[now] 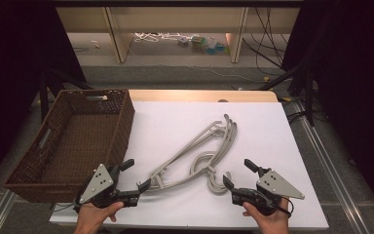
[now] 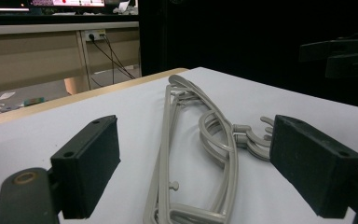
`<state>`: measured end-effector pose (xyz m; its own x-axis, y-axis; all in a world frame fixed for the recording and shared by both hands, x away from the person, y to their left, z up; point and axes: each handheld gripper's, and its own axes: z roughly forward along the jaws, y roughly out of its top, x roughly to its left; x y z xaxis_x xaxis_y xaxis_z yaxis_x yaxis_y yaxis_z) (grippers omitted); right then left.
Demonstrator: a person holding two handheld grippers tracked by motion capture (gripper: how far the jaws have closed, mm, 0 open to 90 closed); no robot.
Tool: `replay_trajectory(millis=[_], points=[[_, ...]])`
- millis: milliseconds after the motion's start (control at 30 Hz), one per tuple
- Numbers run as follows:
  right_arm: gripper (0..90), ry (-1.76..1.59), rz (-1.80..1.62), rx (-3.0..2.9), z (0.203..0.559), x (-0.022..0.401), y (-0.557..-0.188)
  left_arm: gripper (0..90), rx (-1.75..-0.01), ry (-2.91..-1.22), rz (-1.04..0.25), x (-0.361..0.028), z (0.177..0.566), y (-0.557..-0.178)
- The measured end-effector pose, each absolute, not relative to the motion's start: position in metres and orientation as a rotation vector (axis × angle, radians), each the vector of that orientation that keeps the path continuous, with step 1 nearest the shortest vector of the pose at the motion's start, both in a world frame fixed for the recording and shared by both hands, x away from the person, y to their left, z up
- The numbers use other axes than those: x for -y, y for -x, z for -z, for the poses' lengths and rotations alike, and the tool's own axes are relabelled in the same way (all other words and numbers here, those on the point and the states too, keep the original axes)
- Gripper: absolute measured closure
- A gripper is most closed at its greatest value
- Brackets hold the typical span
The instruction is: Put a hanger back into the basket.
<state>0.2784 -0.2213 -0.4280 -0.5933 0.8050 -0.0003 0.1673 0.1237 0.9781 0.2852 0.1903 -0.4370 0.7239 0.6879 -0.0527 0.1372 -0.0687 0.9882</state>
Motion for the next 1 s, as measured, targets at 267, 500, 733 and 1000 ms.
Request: replay_trajectory(millis=[267, 500, 733, 1000], points=[[15.7, -0.945, -1.502, -1.863, 0.4283, 0.2222, -0.2791, 15.8, -0.68, -1.596, -0.505, -0.189, 0.4381, -0.2856], [15.7, -0.937, -1.505, -1.863, 0.429, 0.2218, -0.2799, 15.7, -0.676, -1.617, -0.504, -0.1884, 0.4379, -0.2852], [15.8, -0.942, -1.497, -1.859, 0.4287, 0.2224, -0.2801, 15.8, -0.676, -1.62, -0.484, -0.1859, 0.438, -0.2868], [15.9, -0.946, -1.5, -1.852, 0.4284, 0.2237, -0.2801, 15.8, -0.684, -1.631, -0.479, -0.1834, 0.4393, -0.2878]])
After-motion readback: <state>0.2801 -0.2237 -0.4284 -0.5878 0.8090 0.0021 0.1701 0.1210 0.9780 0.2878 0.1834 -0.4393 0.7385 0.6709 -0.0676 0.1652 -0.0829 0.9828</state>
